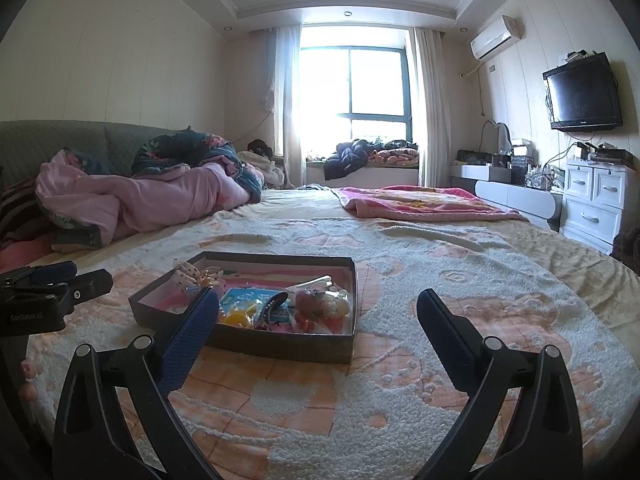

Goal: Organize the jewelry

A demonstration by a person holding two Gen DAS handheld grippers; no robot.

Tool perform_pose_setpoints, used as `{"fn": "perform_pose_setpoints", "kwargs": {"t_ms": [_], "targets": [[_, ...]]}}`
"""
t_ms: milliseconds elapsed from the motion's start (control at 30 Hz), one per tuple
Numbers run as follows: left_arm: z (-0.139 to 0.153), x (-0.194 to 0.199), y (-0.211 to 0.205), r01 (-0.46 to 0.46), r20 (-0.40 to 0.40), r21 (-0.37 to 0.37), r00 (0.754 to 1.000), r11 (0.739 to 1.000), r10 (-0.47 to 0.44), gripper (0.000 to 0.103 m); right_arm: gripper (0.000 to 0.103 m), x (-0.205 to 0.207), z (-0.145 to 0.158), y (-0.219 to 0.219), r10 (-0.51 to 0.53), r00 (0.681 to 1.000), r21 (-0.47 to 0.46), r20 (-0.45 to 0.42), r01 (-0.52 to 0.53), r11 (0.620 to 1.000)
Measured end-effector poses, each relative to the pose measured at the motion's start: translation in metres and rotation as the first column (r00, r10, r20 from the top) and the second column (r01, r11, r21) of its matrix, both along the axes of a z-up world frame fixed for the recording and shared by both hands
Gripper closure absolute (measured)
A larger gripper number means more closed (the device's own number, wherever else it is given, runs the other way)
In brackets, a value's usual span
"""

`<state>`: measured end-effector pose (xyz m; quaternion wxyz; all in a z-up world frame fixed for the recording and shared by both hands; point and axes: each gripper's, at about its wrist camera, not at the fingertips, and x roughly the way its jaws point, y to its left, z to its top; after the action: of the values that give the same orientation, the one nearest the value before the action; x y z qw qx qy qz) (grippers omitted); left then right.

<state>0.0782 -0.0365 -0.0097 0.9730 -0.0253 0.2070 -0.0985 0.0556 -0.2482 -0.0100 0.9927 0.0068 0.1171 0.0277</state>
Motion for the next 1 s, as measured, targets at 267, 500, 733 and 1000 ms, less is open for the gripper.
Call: {"fn": "perform_pose_setpoints", "kwargs": {"t_ms": [267,500,733,1000], "targets": [[-0.0002,0.0001,0.0000,0.001,-0.001,-0.001,1.000,1.000,-0.001,0.011,0.007,0.0007,-0.0015,-0.0001,0.002,1.000,-0.001,-0.001,-0.002,1.000],[0.0001,0.0001,0.0001,0.000,0.000,-0.002,1.000,1.000,0.000,0.011,0.007,0.0009,-0.0022,0.0005,-0.002,1.000,-0.002,-0.001,0.002,1.000],[-0.0002,-0.0001,0.0000,-0.002,0.002,0.001,1.000,1.000,0.002,0.011,0.007,0.0008,-0.0021,0.0005,-0.003,1.000,-0.002,-0.001,0.003,1.000],[0.0002,0.0001,0.0003,-0.002,0.003,0.002,1.000,1.000,0.002,0.011,0.007,0.0010,-0.0022,0.0006,-0.002,1.000,-0.001,-0.002,0.002,1.000]]}}
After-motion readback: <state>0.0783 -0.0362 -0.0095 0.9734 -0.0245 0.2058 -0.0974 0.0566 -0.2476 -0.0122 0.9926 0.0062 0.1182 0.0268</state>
